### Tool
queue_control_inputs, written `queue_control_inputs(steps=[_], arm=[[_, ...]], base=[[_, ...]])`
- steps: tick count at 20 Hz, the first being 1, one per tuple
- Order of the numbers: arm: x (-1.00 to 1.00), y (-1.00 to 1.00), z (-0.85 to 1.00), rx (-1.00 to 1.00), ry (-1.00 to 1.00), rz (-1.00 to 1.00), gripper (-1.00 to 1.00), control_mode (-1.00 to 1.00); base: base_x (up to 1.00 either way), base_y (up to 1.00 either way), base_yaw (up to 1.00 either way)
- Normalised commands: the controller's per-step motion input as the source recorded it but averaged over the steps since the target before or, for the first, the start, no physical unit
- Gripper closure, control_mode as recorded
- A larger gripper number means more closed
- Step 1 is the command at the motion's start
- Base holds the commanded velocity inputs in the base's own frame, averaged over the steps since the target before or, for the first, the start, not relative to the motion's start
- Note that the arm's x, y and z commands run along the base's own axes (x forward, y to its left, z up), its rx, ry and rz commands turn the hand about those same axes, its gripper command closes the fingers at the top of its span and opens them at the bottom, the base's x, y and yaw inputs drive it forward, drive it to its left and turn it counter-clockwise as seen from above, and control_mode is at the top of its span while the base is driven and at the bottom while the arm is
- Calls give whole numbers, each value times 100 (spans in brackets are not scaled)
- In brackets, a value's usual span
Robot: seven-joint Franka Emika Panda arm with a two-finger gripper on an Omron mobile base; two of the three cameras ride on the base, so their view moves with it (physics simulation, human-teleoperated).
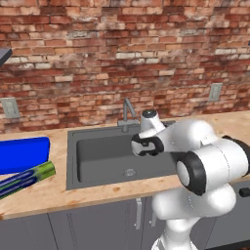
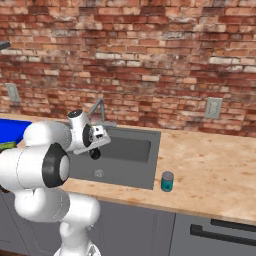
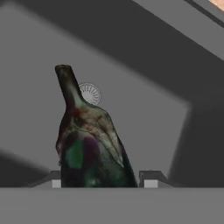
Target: Pick up all produce items and place them in the sink. Turn on the sink faucet to wash them. Then turn the sink off and put them in the tray.
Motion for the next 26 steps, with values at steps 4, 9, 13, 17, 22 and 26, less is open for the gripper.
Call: queue_control_inputs(steps=[4,9,13,17,22,26], arm=[[-12,93,32,-6,10,6,100,-100],[-1,97,16,-4,11,11,100,-100],[9,99,0,0,7,15,100,-100],[17,98,0,0,3,15,100,-100],[23,93,3,0,0,13,100,-100],[29,82,3,0,0,11,100,-100]], base=[[0,0,0],[0,0,0],[0,0,0],[0,0,0],[0,0,0],[0,0,0]])
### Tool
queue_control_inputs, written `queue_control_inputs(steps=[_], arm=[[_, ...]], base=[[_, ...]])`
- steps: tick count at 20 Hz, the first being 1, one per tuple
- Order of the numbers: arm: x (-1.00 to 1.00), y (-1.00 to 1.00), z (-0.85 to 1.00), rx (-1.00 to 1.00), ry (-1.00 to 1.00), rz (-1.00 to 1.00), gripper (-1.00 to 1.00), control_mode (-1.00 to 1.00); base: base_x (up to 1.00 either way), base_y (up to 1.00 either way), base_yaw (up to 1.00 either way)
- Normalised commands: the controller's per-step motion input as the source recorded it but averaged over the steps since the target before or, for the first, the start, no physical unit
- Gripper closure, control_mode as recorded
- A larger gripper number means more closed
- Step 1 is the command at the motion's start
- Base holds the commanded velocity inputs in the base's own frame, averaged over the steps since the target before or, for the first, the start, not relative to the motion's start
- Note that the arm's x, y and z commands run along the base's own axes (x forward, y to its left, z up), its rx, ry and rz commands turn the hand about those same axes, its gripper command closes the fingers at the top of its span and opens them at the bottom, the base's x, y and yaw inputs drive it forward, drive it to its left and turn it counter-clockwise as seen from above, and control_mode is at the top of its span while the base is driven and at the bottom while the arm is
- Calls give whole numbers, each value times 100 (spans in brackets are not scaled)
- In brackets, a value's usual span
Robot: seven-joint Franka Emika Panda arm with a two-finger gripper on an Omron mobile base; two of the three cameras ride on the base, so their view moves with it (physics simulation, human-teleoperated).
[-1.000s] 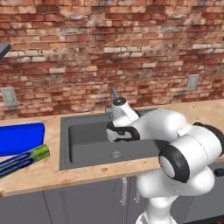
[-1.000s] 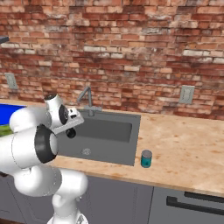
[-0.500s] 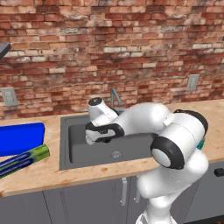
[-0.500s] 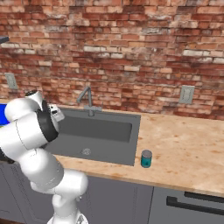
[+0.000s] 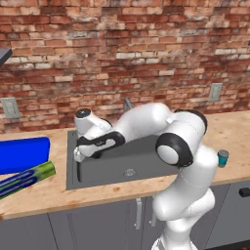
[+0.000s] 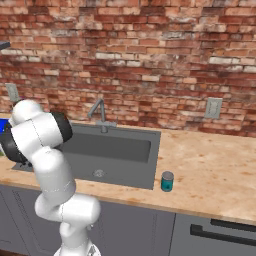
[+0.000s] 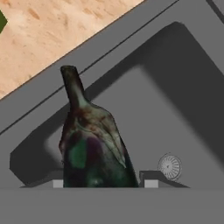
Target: Pick up all produce items and place them in the sink. Turn on the sink faucet to wash them. Then turn the sink off and put them in the tray.
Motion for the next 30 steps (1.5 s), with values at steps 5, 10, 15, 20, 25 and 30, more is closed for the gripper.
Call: queue_control_inputs(steps=[5,10,15,20,25,30], arm=[[36,66,5,0,-1,13,100,-100],[34,62,1,0,-3,15,100,-100],[35,63,0,0,-5,16,100,-100],[37,68,0,0,-3,14,100,-100],[29,71,0,0,0,11,100,-100],[32,65,0,0,0,10,100,-100]], base=[[0,0,0],[0,0,0],[0,0,0],[0,0,0],[0,0,0],[0,0,0]])
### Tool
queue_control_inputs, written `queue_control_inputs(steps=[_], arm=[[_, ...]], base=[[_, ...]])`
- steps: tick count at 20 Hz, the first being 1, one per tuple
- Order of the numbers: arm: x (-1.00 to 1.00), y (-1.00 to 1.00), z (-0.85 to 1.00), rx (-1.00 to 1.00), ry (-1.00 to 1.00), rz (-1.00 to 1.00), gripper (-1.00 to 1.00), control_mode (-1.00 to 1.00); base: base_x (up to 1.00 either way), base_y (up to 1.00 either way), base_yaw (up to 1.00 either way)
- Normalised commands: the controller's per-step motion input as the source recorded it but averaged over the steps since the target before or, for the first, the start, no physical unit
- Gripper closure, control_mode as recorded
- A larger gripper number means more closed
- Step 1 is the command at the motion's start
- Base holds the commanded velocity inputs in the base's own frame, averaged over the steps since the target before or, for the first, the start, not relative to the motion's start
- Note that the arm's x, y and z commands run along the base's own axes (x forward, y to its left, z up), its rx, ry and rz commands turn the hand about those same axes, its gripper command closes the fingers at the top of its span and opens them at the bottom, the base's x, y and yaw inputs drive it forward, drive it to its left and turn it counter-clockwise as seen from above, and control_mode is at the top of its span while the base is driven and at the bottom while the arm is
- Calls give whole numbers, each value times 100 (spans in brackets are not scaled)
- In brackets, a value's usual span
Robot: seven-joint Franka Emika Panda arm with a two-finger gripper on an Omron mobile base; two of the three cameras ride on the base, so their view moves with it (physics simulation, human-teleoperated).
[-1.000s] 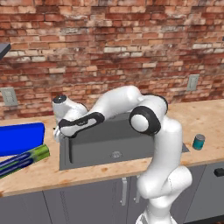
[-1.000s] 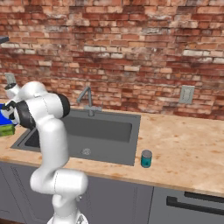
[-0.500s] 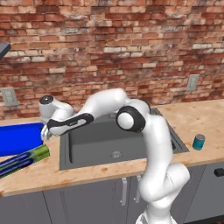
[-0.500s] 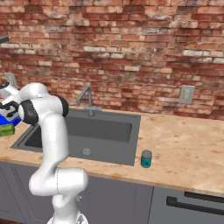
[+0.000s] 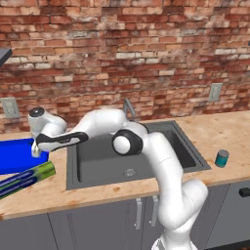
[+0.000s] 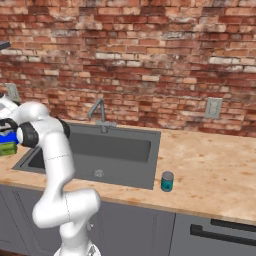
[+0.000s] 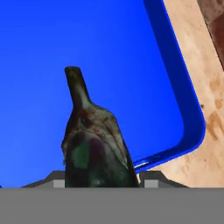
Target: Pick up all produce items and place them in the sink. Turn on the sink faucet to wash them. Then turn the sink off and put them in the tray.
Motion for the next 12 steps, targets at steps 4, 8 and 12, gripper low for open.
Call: queue_control_inputs(steps=[4,8,12], arm=[[31,61,-6,0,0,10,100,-100],[31,53,-39,-5,0,12,100,-100],[33,40,-48,-7,0,14,100,-100]], base=[[0,0,0],[0,0,0],[0,0,0]])
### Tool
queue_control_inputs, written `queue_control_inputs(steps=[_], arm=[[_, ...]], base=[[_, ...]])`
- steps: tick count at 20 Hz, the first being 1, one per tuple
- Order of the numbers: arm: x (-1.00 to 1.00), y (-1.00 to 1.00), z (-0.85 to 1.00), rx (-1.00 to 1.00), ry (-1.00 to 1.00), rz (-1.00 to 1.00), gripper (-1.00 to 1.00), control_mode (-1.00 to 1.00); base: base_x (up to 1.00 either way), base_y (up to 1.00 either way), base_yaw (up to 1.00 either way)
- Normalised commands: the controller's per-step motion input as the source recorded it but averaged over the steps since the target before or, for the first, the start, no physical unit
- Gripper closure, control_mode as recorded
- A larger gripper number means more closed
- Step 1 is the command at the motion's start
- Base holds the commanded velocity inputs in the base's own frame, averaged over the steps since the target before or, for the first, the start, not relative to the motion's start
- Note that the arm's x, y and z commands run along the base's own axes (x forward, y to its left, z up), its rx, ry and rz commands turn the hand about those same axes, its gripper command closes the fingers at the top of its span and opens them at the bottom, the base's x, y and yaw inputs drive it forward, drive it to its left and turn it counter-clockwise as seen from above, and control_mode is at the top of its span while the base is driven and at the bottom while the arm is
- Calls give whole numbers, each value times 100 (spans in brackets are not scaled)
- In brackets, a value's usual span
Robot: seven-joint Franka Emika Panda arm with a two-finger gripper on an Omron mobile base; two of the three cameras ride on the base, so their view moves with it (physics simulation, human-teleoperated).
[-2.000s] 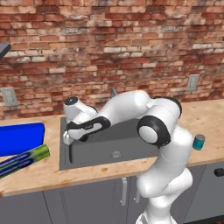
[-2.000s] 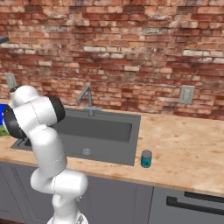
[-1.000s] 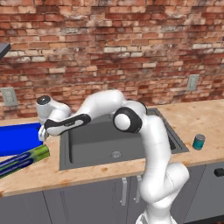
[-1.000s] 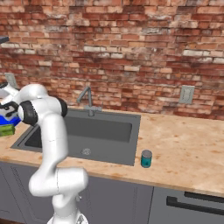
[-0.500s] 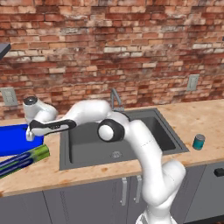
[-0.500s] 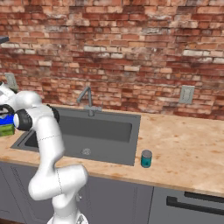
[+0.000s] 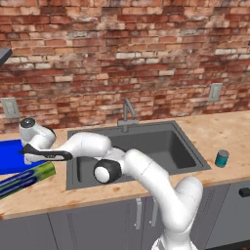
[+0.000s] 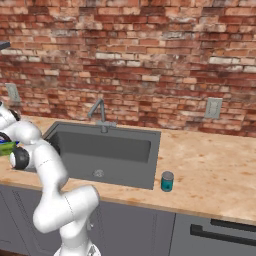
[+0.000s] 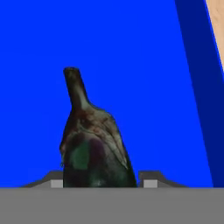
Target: Pick up all produce items and place them in the sink. Turn on the sink faucet to wash them. Then turn the sink off and put them in the tray.
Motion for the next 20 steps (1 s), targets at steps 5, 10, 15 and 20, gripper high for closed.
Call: queue_control_inputs(steps=[5,10,15,20], arm=[[37,43,-16,0,3,15,-100,-100],[22,28,10,-1,5,12,-100,-100],[0,1,62,-12,5,8,-100,-100],[-2,7,71,-16,5,11,-100,-100]], base=[[0,0,0],[0,0,0],[0,0,0],[0,0,0]])
